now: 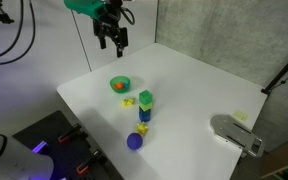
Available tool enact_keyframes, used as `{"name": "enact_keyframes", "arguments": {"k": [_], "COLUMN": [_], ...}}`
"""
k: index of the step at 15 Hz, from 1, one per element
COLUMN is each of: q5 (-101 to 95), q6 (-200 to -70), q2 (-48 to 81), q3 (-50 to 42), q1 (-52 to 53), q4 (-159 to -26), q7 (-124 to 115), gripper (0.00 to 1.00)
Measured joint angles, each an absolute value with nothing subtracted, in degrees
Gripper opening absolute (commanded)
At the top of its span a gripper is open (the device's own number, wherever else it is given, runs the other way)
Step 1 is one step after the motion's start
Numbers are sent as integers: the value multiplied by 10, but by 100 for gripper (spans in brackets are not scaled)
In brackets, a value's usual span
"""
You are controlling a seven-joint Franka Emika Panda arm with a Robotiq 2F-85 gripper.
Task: Place the round yellow toy on top of the stack
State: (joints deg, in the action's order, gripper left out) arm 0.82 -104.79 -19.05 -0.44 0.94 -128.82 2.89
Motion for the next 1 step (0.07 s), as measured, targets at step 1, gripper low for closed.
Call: {"name": "enact_keyframes", "arguments": {"k": [1], "q5": [8], "q6": [-1048], "q2": [-190], "q3": [-4], "q1": [9], "q4": [-1288], "q7": [29], "gripper": [100]}}
